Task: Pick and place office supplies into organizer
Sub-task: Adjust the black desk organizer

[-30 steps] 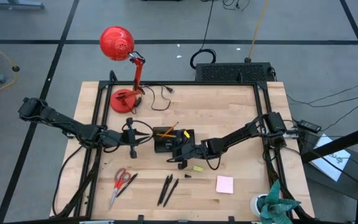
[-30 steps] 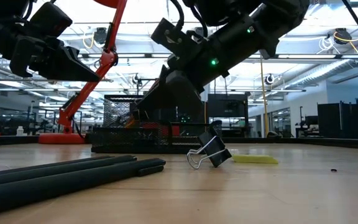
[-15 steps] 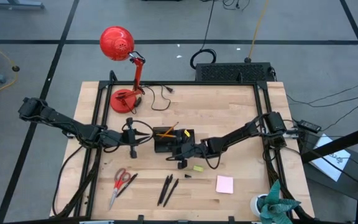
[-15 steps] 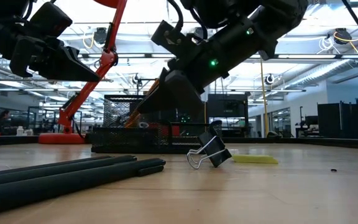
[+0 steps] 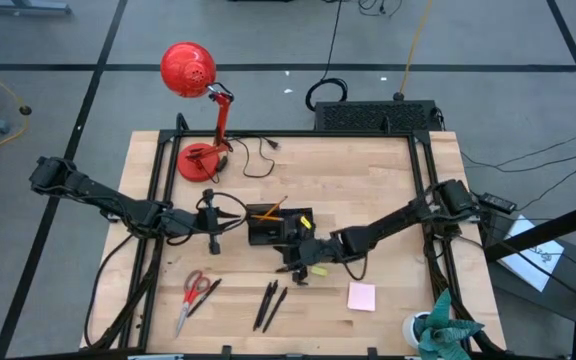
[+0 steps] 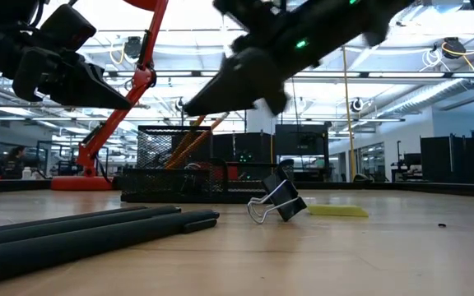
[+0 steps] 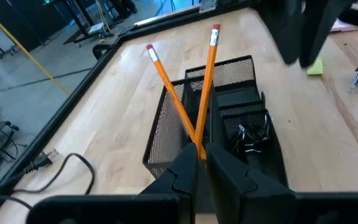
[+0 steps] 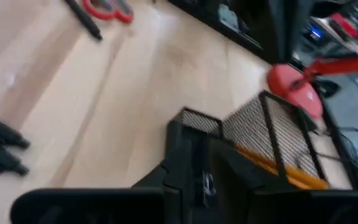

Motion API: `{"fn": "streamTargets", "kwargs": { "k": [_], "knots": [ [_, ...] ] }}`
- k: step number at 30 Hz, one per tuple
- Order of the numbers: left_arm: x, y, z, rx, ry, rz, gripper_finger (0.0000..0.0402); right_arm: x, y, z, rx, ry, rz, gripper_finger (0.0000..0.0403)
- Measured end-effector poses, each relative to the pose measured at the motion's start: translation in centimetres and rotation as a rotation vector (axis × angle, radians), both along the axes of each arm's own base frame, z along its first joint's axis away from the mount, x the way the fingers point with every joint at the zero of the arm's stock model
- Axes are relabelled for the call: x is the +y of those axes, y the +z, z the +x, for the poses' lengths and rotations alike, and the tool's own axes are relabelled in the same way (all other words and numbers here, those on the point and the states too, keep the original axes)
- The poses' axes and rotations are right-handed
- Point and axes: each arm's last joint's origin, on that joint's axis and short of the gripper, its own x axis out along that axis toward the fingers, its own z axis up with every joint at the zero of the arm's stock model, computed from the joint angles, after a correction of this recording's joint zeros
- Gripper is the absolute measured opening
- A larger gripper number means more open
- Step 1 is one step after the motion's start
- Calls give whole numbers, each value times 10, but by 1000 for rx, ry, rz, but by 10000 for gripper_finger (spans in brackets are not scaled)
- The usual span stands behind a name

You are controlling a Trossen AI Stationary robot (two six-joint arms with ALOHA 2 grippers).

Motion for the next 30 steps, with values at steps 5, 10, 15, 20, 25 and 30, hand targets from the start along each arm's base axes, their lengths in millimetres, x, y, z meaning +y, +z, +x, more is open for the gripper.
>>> {"fn": "streamTargets", "kwargs": {
  "k": [5,10,15,20,25,30],
  "knots": [
    [1,-3,-1,12,33,-70,42,12,16,-20,-6,-72,-5,6],
    [2,-6,-2,39,55,-90,42,16,17,-48,-34,-24,89,3],
    [4,-15,-7,131,75,-91,42,12,13,-84,-179,-4,225,1],
    [6,-18,-7,153,113,-127,42,2,-1,-126,-386,112,425,1],
    [13,-24,0,157,179,-152,42,-8,-11,-149,-445,110,463,1],
    [19,-34,13,171,166,-177,42,-9,-10,-149,-443,117,445,1]
  ]
}}
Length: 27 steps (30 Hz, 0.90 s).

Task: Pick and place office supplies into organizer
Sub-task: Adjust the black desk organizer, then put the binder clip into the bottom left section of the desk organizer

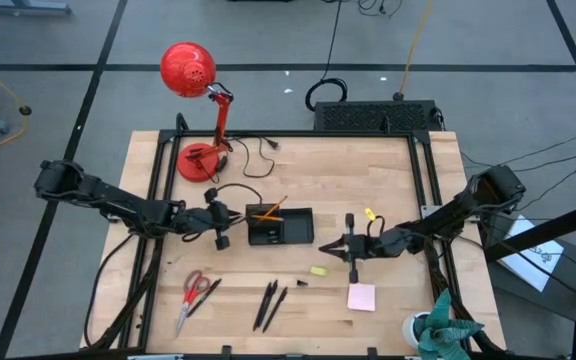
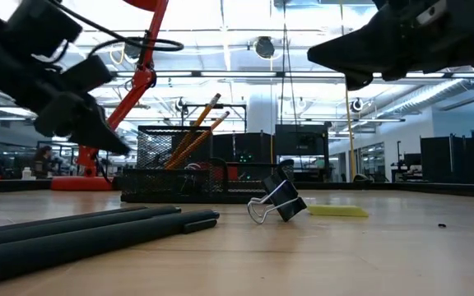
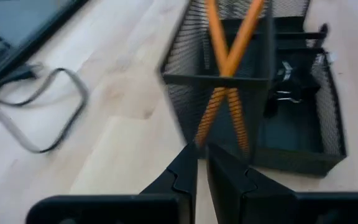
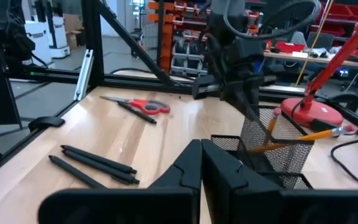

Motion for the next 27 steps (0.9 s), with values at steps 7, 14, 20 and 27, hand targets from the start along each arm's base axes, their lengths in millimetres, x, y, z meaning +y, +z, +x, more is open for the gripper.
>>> {"fn": "streamTargets", "kwargs": {
  "k": [7,14,20,27],
  "knots": [
    [5,-10,13,-16,-9,0,42,0,-1,0,17,4,-22,0],
    [9,-12,21,-63,-14,-11,42,0,-4,0,41,5,-32,0],
    [8,-11,24,-89,-28,-11,42,0,-4,0,41,5,-32,0],
    [9,-15,21,-39,-32,27,42,3,-4,-1,43,67,-15,0]
  ]
}}
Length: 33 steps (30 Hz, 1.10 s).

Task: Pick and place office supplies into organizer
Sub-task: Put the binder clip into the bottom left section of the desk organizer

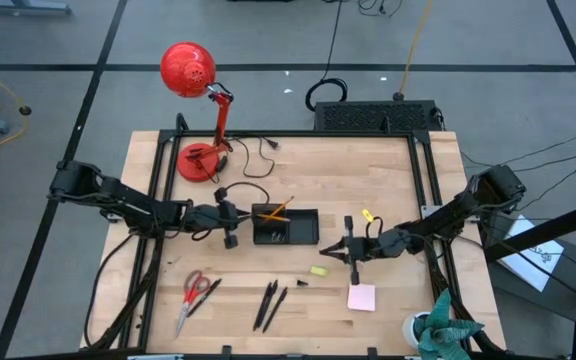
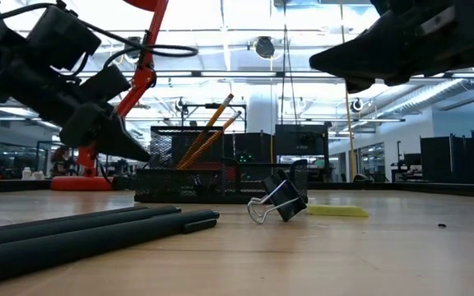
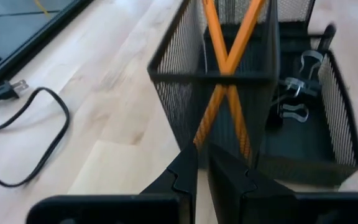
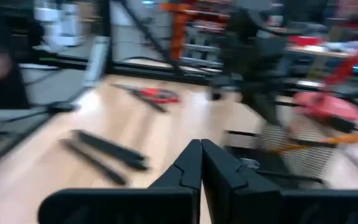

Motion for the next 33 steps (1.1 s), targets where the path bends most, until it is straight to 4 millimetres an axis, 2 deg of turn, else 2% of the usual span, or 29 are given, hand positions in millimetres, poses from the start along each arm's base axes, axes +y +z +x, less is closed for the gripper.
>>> {"fn": "streamTargets", "kwargs": {
  "k": [3,6,12,17,20,24,29,33],
  "knots": [
    [0,-1,-2,35,-9,18,42,8,3,2,9,114,13,7],
    [0,1,-5,48,-9,19,42,18,13,12,38,130,3,25],
    [1,14,-13,14,5,-10,42,42,25,38,241,91,32,101],
    [-1,21,-17,-7,-35,-42,42,66,10,49,296,112,47,181],
    [-4,23,-18,-14,-51,-51,42,78,-3,56,329,111,53,215],
    [-8,23,-19,-18,-69,-54,42,82,-25,64,378,39,10,235],
    [-10,23,-19,-16,-81,-53,42,76,-31,78,384,-2,28,247],
    [-11,22,-19,-10,-87,-48,42,71,-32,82,391,-26,53,256]
  ]
}}
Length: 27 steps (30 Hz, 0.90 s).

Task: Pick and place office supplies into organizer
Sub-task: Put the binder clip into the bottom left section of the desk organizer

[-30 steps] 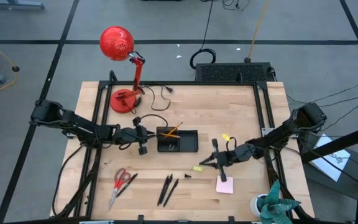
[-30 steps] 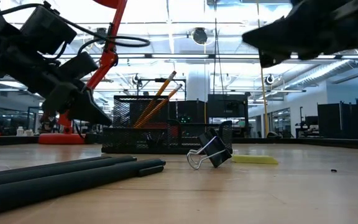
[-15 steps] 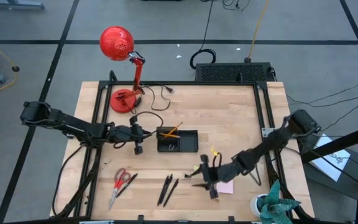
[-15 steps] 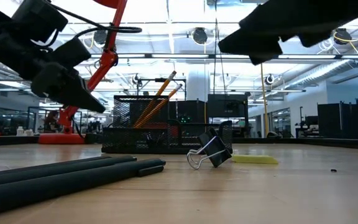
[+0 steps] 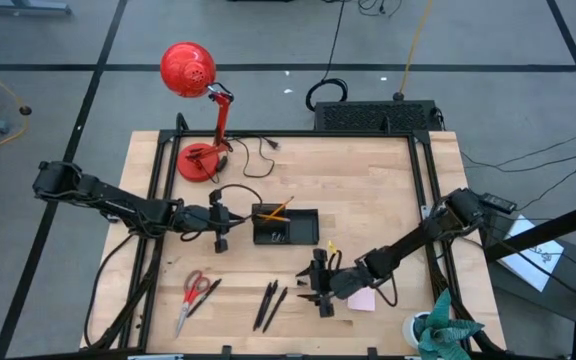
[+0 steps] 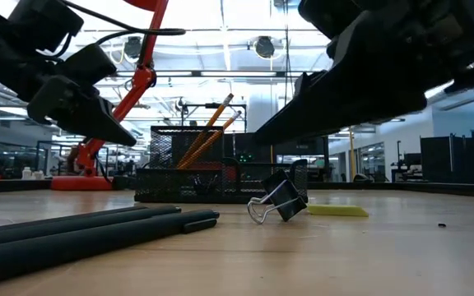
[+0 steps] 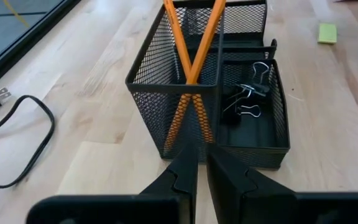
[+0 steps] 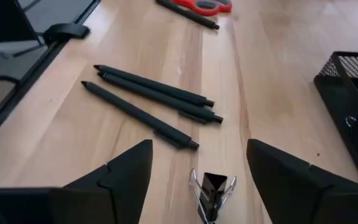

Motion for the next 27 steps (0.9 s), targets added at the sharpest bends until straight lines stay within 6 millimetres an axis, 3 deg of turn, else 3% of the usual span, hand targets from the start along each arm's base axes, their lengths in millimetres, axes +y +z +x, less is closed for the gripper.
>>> {"fn": "streamTargets", "kwargs": {
  "k": [12,22,27],
  "knots": [
    [0,-1,-1,19,-4,17,42,-7,-12,0,88,-76,52,278],
    [0,-1,-1,19,-2,14,42,-8,-31,1,126,-92,49,250],
    [0,-1,-1,19,-4,17,42,-9,-32,2,127,-79,24,217]
  ]
}}
